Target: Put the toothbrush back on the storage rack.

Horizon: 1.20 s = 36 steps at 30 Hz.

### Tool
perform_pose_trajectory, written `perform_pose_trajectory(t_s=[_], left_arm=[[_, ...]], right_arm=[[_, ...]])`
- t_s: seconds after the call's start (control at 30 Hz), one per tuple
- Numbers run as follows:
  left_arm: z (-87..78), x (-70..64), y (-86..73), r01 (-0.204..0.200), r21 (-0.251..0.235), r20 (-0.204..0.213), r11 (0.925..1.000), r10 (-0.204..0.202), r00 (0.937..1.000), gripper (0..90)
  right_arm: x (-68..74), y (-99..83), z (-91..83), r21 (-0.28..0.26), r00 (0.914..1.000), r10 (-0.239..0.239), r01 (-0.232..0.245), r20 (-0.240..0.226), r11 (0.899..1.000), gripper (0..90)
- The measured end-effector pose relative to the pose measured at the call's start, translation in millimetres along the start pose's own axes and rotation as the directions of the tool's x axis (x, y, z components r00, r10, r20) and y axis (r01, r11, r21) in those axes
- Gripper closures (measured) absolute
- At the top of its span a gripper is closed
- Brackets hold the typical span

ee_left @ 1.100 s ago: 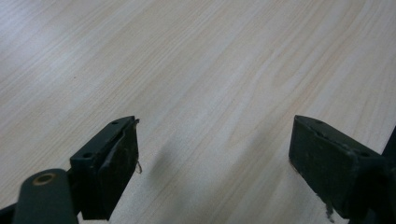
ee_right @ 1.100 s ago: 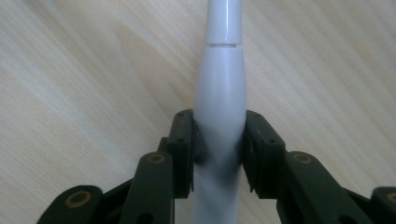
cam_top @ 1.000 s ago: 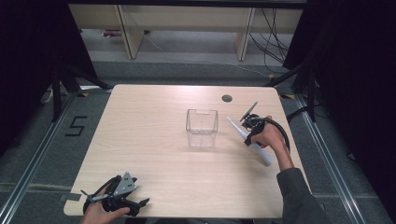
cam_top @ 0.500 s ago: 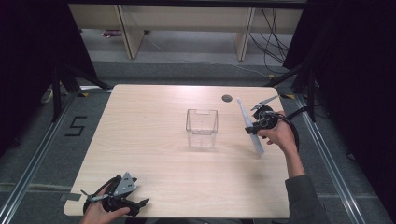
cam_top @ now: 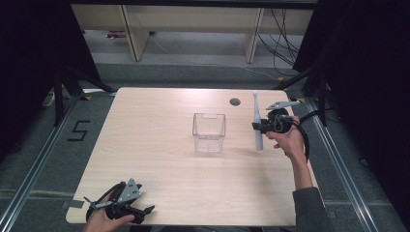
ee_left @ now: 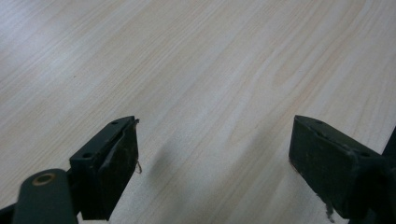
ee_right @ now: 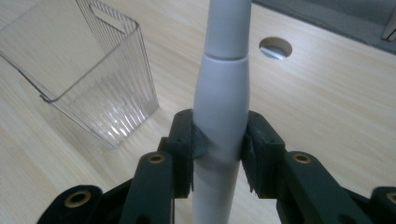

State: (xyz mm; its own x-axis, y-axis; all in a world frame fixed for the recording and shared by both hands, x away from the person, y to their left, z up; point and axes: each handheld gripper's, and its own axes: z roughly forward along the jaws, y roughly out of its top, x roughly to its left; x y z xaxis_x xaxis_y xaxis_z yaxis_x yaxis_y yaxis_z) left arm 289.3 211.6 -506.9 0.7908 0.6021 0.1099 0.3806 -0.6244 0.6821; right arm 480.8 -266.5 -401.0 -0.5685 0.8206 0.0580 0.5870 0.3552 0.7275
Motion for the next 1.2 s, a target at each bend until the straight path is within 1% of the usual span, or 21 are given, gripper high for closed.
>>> perform_pose_trajectory(t_s=[0.03,0.07,0.1,0.13,0.23,0.3,0.47,0.5,0.53,0.57,0.6,0.67,0.73,0.77,0.83,0.9,0.93,1.07,1.1,1.17,1.2], left_arm=[[0.1,0.0,0.0,0.000,0.000,0.000,1.0000,0.000,1.0000,15.3],[0.1,0.0,0.0,0.000,0.000,0.000,1.0000,0.000,1.0000,15.3],[0.2,0.0,0.0,0.000,-0.001,0.000,1.0000,0.000,1.0000,15.3],[0.2,0.0,0.0,0.000,-0.001,0.000,1.0000,0.000,1.0000,15.3],[0.3,0.0,-0.1,0.001,-0.001,-0.001,1.0000,-0.001,1.0000,15.3],[0.3,-0.3,0.0,0.001,0.000,0.000,1.0000,-0.001,1.0000,15.3],[0.5,0.0,-0.1,0.002,0.000,0.003,1.0000,-0.002,1.0000,15.3],[0.4,0.0,-0.1,0.001,0.000,0.003,1.0000,-0.001,1.0000,15.3],[0.4,0.0,-0.1,0.002,0.000,0.001,1.0000,-0.002,1.0000,15.3],[0.3,0.1,0.0,0.001,-0.001,-0.001,1.0000,-0.001,1.0000,15.3],[0.3,0.1,-0.1,0.001,-0.001,-0.001,1.0000,-0.001,1.0000,15.3],[0.4,0.1,-0.1,0.000,0.001,0.000,1.0000,0.000,1.0000,15.3],[0.5,-0.1,0.0,0.001,0.000,0.003,1.0000,-0.001,1.0000,15.3],[0.5,-0.2,0.0,0.003,-0.001,0.001,1.0000,-0.003,1.0000,15.3],[0.3,0.2,0.0,0.000,0.000,-0.001,1.0000,0.000,1.0000,15.3],[0.3,0.2,0.0,0.000,0.000,-0.001,1.0000,0.000,1.0000,15.3],[0.4,0.0,0.0,0.001,0.000,0.000,1.0000,-0.001,1.0000,15.3],[0.2,0.1,0.0,0.000,0.000,0.000,1.0000,0.000,1.0000,15.3],[0.2,0.1,-0.1,0.000,0.000,0.000,1.0000,0.000,1.0000,15.3],[0.2,0.0,0.0,0.000,-0.001,0.000,1.0000,0.000,1.0000,15.3],[0.1,0.1,0.1,-0.001,0.000,0.000,1.0000,0.001,1.0000,15.3]], right_arm=[[-1.2,-0.4,1.2,-0.027,0.9995,-0.030,0.030,-0.012,0.999,67.2],[1.2,-0.6,0.2,-0.030,0.9998,0.002,-0.002,-0.020,1.000,67.2],[1.5,-0.1,-1.2,-0.030,0.9998,-0.004,0.004,-0.017,1.000,67.2],[0.2,-0.2,-0.1,-0.065,0.9987,-0.049,0.048,-0.013,0.997,67.2],[1.9,1.4,-2.2,-0.088,0.9987,-0.050,0.049,-0.011,0.995,67.2],[3.2,1.6,-2.5,-0.090,0.9995,-0.032,0.031,-0.009,0.995,67.2],[2.9,4.5,-2.9,-0.151,0.9989,-0.045,0.046,0.007,0.987,67.2],[3.7,5.9,-5.2,-0.140,0.9993,-0.038,0.037,-0.003,0.989,67.2],[6.4,6.8,-4.9,-0.155,0.9999,-0.011,0.010,-0.009,0.988,67.2],[5.9,8.0,-5.0,-0.163,0.9995,-0.027,0.024,-0.015,0.986,67.2],[8.2,9.5,-6.8,-0.155,0.9998,-0.012,0.009,-0.018,0.988,67.2],[8.2,12.6,-6.3,-0.179,0.9991,-0.042,0.041,-0.006,0.983,67.2],[11.8,16.4,-8.1,-0.164,0.9993,-0.035,0.033,-0.009,0.986,67.2],[12.5,18.0,-7.5,-0.161,0.9989,-0.047,0.045,-0.008,0.986,67.2],[14.4,21.1,-6.7,-0.180,0.9988,-0.049,0.046,-0.012,0.983,67.3],[16.8,24.6,-7.9,-0.162,0.9988,-0.047,0.044,-0.017,0.986,67.2],[16.7,26.6,-7.8,-0.172,0.9975,-0.068,0.064,-0.016,0.983,67.2],[24.0,34.9,-12.0,-0.166,0.9985,-0.045,0.039,-0.031,0.985,67.2],[24.4,36.8,-10.4,-0.189,0.9975,-0.067,0.061,-0.022,0.980,67.2],[26.7,40.5,-11.9,-0.175,0.9971,-0.072,0.066,-0.026,0.982,67.2],[27.1,43.1,-12.0,-0.176,0.9954,-0.090,0.083,-0.032,0.981,67.2]])
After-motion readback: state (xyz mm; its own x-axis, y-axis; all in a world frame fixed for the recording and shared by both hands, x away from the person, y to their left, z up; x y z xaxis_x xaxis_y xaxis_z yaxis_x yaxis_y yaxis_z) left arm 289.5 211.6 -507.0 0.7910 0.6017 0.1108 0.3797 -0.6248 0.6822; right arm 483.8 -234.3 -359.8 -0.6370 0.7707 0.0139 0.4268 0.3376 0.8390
